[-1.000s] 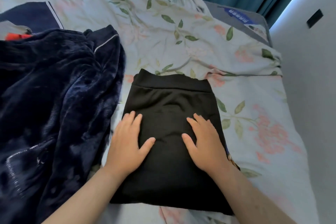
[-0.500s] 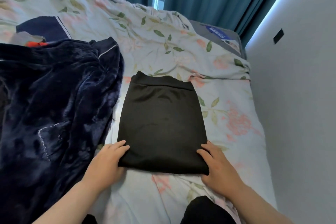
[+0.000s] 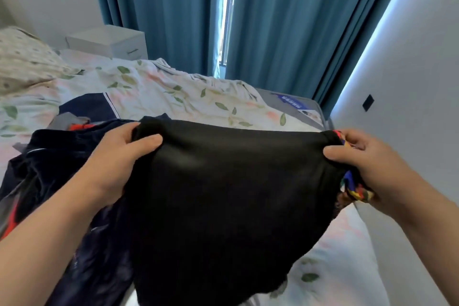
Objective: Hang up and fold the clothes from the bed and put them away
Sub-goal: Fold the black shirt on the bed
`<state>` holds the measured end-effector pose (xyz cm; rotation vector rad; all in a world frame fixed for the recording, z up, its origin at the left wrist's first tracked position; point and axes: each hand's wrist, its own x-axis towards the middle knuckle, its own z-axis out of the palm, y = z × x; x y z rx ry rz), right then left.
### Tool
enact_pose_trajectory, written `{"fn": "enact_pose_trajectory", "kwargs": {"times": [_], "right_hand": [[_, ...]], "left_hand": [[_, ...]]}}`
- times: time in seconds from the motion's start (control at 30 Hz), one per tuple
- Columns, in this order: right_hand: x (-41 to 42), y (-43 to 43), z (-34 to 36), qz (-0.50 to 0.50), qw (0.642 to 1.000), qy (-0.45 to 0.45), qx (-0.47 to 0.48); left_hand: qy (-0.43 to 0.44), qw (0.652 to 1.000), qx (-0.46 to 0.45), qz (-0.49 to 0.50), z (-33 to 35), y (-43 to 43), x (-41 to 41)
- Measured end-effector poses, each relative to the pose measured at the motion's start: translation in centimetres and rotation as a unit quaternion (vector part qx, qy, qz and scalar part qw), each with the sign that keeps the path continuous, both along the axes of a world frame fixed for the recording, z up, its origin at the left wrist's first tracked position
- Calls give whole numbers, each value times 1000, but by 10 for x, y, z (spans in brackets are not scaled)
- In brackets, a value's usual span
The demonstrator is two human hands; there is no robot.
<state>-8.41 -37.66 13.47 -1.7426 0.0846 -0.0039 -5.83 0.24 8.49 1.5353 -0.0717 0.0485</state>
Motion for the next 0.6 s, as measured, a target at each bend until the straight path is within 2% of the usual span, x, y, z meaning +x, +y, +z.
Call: {"fn": "enact_pose_trajectory", "kwargs": {"times": [0.13, 0.23, 0.33, 0.4, 0.6], "right_hand": [[53, -1, -29, -2, 982, 184, 52], [84, -2, -80, -36, 966, 255, 14], [111, 0, -134, -31, 972, 222, -74], [128, 1, -162, -46, 974, 200, -100], [179, -2, -215, -65, 982, 163, -67]], "left_hand": [[146, 989, 18, 2, -38, -13, 45], [237, 970, 40, -22, -98, -20, 67], [261, 962, 84, -3, -153, -26, 87], [257, 961, 99, 19, -179, -30, 105], [277, 951, 121, 60, -222, -44, 158]]}}
